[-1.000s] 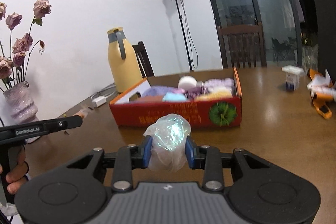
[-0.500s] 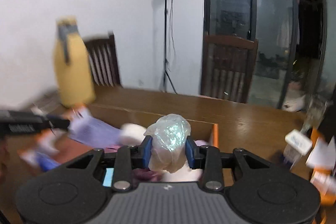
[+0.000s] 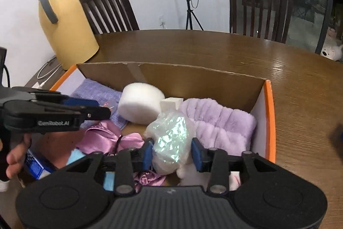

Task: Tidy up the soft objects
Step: 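Open both grippers and withdraw them from the box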

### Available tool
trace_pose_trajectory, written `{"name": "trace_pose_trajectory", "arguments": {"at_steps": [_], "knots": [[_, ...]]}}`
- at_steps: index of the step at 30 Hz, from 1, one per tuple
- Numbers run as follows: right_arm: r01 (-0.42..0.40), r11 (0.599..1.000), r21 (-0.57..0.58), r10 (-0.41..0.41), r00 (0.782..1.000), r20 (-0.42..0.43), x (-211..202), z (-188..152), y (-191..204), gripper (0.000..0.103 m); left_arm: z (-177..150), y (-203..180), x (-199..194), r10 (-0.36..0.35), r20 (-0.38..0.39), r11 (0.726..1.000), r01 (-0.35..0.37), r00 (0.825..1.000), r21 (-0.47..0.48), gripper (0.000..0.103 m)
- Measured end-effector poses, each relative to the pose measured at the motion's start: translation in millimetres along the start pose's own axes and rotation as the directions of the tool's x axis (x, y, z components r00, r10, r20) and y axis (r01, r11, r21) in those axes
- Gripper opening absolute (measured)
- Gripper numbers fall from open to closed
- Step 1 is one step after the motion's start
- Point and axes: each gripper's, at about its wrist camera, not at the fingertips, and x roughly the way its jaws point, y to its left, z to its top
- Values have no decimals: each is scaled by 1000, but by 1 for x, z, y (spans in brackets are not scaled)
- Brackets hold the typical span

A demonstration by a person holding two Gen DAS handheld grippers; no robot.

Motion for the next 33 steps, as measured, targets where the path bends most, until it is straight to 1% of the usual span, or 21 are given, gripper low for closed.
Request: {"name": "trace_pose_trajectory", "arguments": {"at_steps": [1,2,3,6,8,12,14,18,19,20,21,22,23,24,25,27,30,31,33], "knots": [[-1,1000,10,1,1000,7,-5,0,0,58,0,-1,-7,16,11,1000,-16,1000,-3,54],[0,1000,25,-1,1000,13,-13,2,1,59,0,-2,-14,30,24,1000,-30,999,-1,56],[6,1000,28,-6,1000,17,-21,2,2,59,0,-3,-23,40,38,999,-40,998,2,58],[25,1000,10,-25,998,62,-53,5,10,59,0,-6,-58,52,84,999,-52,995,5,60],[34,999,-1,-33,995,92,-78,7,15,59,0,-8,-83,68,119,998,-69,991,7,63],[73,997,-29,-68,986,152,-128,9,30,60,1,-18,-135,85,185,996,-91,979,22,64],[86,996,-39,-78,980,182,-152,6,38,61,-4,-23,-161,93,224,995,-100,970,22,69],[106,993,-47,-92,967,237,-192,-5,53,65,-19,-32,-206,116,317,992,-128,941,18,76],[121,991,-50,-104,960,259,-200,-10,57,67,-25,-34,-214,124,344,991,-135,931,9,84],[141,989,-52,-120,948,295,-207,-17,62,73,-33,-35,-222,131,378,990,-138,917,-6,90],[162,985,-52,-135,929,344,-211,-26,65,85,-43,-36,-230,143,421,989,-143,896,-32,100],[187,981,-48,-152,901,406,-214,-37,68,96,-56,-38,-235,168,468,986,-158,868,-61,101],[213,976,-40,-170,865,472,-217,-51,70,98,-71,-40,-239,190,509,982,-174,839,-79,101],[240,970,-31,-188,829,526,-219,-66,73,99,-82,-42,-242,201,533,979,-185,822,-84,101],[263,965,-22,-206,804,558,-218,-79,74,99,-94,-45,-242,209,550,977,-195,808,-85,103],[280,960,-7,-220,771,597,-216,-98,76,99,-113,-46,-244,218,573,975,-200,790,-95,103],[281,959,33,-235,725,647,-216,-127,77,100,-142,-50,-246,223,613,974,-199,758,-108,103],[280,959,51,-243,714,656,-216,-136,77,100,-148,-50,-244,225,616,974,-197,755,-114,103],[273,959,77,-255,709,657,-214,-149,75,100,-162,-51,-245,222,611,974,-198,760,-108,103]]}}
